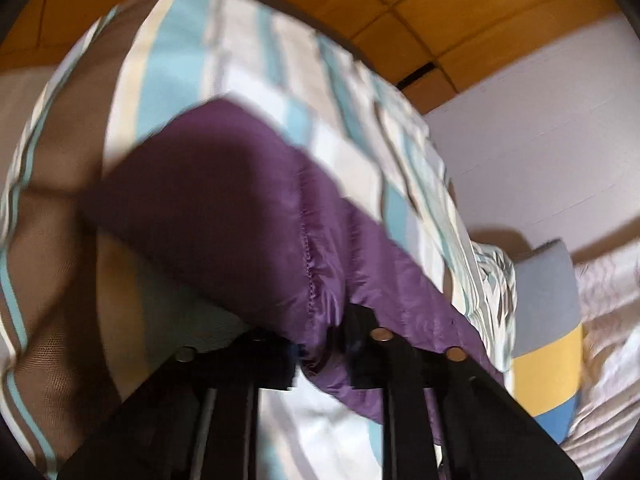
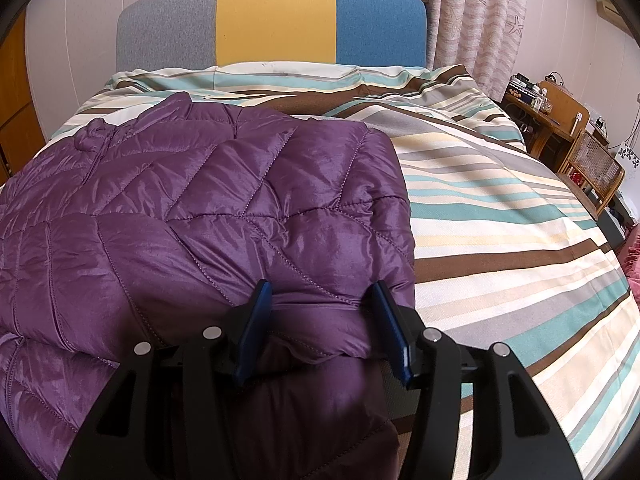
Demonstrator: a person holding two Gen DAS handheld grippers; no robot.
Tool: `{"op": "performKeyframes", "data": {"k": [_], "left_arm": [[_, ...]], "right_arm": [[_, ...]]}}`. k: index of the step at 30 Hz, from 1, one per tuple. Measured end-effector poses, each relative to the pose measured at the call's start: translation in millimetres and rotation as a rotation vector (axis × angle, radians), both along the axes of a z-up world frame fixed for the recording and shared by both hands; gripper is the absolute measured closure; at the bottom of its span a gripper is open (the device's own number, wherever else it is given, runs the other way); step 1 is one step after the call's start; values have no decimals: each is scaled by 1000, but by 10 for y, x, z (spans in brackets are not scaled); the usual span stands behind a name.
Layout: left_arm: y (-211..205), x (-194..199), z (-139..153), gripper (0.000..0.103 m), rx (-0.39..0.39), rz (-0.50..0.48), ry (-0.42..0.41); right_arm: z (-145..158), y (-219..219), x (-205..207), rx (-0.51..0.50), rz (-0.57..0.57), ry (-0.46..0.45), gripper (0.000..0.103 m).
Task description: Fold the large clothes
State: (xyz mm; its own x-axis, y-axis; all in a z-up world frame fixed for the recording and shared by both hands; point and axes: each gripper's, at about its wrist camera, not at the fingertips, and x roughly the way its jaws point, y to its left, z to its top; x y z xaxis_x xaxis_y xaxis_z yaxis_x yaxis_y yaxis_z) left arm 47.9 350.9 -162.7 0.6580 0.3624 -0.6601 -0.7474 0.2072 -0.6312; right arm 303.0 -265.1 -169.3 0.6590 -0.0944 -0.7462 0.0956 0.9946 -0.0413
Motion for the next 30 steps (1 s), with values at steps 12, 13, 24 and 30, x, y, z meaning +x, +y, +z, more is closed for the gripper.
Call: {"op": "performKeyframes", "data": {"k": [12,13,24,30], "left_arm": [[-1112,845,941,90,444,-323,-24],[-1268,942,996,90,478,-370,-27],[-2534,1655,1016,90,668,-722,14],[-3124,2010,942,90,730,-861,45]], "right_arm": [[12,-9,10,6,0,-1,50],[17,-12,12,6,-1,-1,50],[25,-10,38,18,1,1,50],[22,-15,30,23,3,1,49]]}}
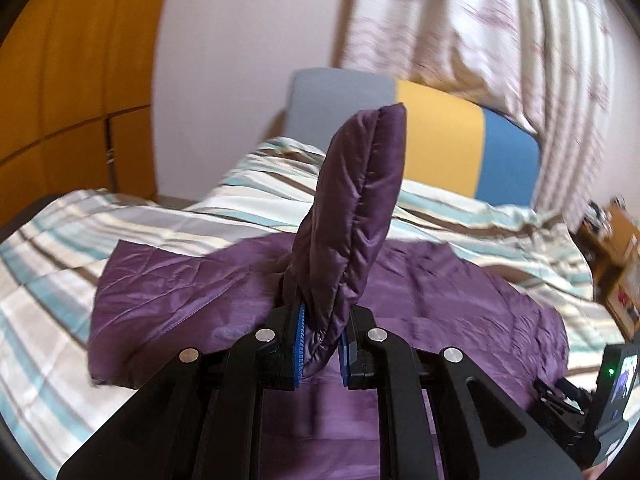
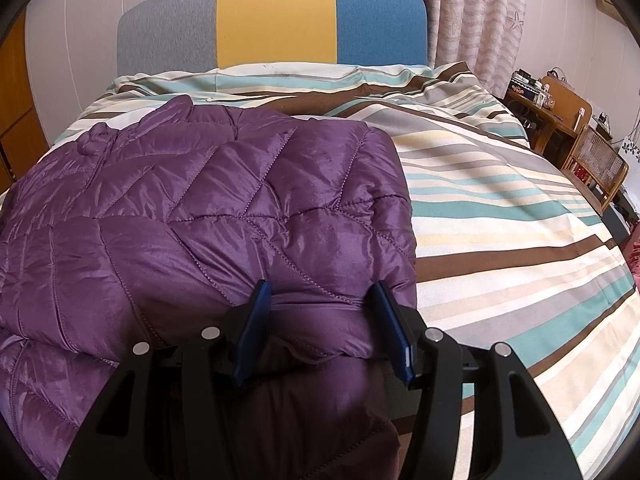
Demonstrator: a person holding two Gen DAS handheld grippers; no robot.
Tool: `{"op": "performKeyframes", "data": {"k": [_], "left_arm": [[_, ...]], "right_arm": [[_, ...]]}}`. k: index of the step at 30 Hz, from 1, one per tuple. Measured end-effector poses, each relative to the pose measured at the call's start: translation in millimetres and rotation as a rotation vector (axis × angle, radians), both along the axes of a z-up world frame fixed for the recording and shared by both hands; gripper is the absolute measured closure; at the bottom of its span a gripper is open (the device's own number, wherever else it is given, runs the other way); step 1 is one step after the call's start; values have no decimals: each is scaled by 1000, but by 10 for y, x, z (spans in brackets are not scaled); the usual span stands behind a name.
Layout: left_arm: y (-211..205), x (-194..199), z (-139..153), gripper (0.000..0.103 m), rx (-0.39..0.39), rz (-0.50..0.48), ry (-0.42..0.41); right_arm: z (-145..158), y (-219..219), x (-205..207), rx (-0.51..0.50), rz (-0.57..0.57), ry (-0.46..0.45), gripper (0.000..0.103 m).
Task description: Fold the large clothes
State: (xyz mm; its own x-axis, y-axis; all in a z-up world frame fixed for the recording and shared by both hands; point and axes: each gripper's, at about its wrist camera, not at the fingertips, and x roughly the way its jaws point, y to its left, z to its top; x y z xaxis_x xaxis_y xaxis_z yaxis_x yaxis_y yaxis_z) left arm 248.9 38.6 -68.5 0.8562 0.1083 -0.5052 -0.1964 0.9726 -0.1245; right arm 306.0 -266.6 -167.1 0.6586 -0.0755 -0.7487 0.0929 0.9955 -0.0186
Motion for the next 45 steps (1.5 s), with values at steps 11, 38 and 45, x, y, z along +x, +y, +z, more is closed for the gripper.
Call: {"op": "performKeyframes", "data": {"k": [11,38,45], "left_arm": [[-882,343,-234,90,54,-176,71],[-220,-90,-383,12,-48,-253,140],[589,341,-548,20,-97,27,262]], "right_arm": [[0,4,7,5,0,1,49],[218,28,-130,49,60,-86,36],[778,787,-66,99,322,-185,39]]}}
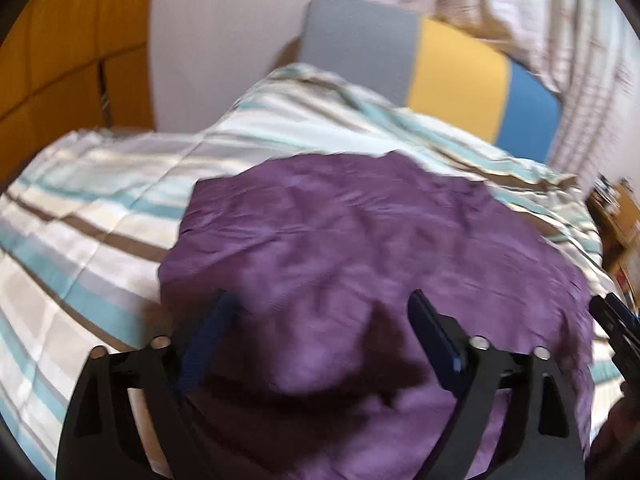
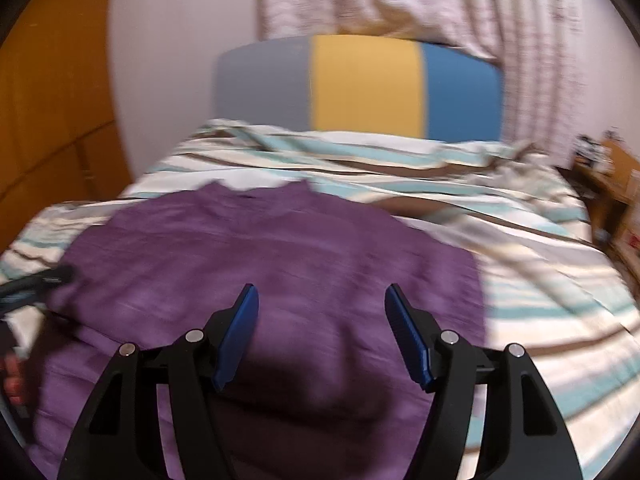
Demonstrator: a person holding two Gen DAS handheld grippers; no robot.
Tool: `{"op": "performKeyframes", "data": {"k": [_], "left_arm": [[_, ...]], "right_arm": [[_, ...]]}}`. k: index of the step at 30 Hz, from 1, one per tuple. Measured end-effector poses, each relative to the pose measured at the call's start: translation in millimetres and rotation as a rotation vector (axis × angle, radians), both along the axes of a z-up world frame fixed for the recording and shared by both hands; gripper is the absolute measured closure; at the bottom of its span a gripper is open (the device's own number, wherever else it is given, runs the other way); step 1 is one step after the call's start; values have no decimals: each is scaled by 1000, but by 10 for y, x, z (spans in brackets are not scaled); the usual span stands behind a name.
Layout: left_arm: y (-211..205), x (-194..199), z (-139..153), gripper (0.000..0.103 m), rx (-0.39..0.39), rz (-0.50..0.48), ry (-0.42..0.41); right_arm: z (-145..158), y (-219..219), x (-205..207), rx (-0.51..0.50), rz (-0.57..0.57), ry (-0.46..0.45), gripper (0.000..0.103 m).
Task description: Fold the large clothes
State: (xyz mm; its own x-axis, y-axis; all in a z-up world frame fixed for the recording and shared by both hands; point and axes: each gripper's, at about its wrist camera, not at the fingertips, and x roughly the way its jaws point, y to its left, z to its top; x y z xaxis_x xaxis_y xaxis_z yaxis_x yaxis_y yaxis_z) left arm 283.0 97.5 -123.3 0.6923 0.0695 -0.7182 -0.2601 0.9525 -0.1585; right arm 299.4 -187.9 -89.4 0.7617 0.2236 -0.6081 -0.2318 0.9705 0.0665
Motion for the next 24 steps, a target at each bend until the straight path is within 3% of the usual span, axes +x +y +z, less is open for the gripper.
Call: {"op": "performKeyframes", "data": {"k": [4,7,9,10,13,15,19,22,24], "left_arm": [[95,125,-210,20,8,14,45],[83,85,-330,20,54,-9,35],[138,83,-382,20,25,-7,34],[166,93,-404,20,12,-4,36],[160,108,-411,20,19,-8,45],[111,85,-334,20,54,-5,62],[56,16,-88,19,29,-22,7],[99,171,25,19,13,6,11],[151,357,-12,20,42,33,47]], "right_arm": [[-231,397,354,-45,65,89,49],[-553,340,573,-45,-10,161,46],[-745,181,636,22,-37,208,44],[-772,137,659,37,-40,213,44],[-765,241,658,-41,-48,191,44],[-780,275,680,-49,-51,184,44],[-787,300,683,-70,-57,169,42],[-782,290,652,-77,-58,163,42],[-767,269,599,-76,-58,163,42]]}}
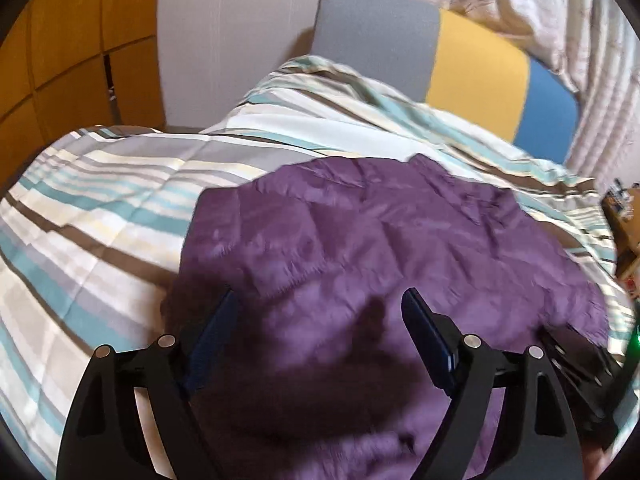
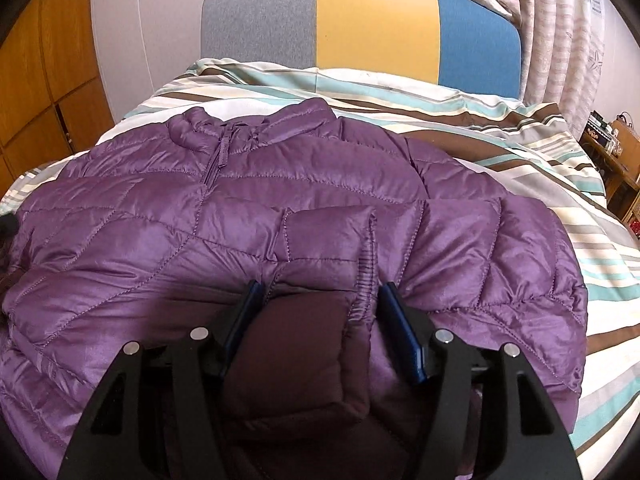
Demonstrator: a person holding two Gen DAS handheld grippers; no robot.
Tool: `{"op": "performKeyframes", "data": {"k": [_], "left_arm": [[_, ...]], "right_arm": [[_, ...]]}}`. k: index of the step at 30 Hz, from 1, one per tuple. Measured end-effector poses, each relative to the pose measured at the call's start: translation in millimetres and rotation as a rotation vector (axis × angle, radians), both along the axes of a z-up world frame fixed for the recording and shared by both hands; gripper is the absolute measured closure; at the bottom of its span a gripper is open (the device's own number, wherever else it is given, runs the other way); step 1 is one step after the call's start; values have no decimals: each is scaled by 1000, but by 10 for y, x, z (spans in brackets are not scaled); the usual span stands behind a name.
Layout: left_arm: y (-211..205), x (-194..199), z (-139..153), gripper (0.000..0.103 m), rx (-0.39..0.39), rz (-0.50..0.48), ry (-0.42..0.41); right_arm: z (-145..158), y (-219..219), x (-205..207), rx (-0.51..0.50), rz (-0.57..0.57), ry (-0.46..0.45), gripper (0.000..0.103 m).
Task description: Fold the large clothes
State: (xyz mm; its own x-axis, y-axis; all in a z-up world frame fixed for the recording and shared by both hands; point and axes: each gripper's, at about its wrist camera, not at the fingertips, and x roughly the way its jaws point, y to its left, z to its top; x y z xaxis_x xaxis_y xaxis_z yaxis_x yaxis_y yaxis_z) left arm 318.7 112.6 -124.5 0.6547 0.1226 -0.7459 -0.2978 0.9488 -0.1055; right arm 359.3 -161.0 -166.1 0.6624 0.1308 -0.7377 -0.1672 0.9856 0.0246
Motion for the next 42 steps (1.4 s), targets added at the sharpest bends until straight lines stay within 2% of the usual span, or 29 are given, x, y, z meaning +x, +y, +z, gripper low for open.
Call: {"op": "performKeyframes", "data": {"k": [4,8,15,18,20,22,24,26,28,31,32,34,40,42], "left_arm": [[139,241,-262,20,52,28,86],[156,263,-445,19,97,-8,57],[169,251,-424,18,88,-6,45],[114,212,-347,6,121,-5,57],[60,101,-246,6,145,7,56],[14,-5,-152,6,111,8,33],[-77,-97,-61,6,35,-17,4],[-223,-106,-4,6,5,-51,-10],[-412,-34,0,6,27,-94,-7],[-606,119,-156,6,126,-116,27],[-619,164,-281,5,130,-119,49],[-554,186,-423,3,91,-108,51],[-553,206,-461,3,95,-100,57],[-535,199,-460,3,86,-99,53]], "right_arm": [[-1,6,-16,-8,-1,-1,41],[-9,21,-45,-25,0,-5,41],[-24,36,-30,-31,-1,-7,40],[-28,34,-26,-30,-1,-7,40],[-23,31,-32,-30,-1,-7,40],[-22,31,-34,-31,-1,-7,40],[-22,30,-30,-32,-2,-8,40],[-20,30,-34,-31,-2,-8,39],[-18,33,-33,-32,-2,-10,39],[-15,27,-28,-31,-3,-9,39],[-14,27,-37,-31,-3,-10,39],[-14,27,-35,-30,-3,-9,39],[-1,26,-50,-30,-5,-16,38],[67,-1,-114,-15,-10,-55,37]]}}
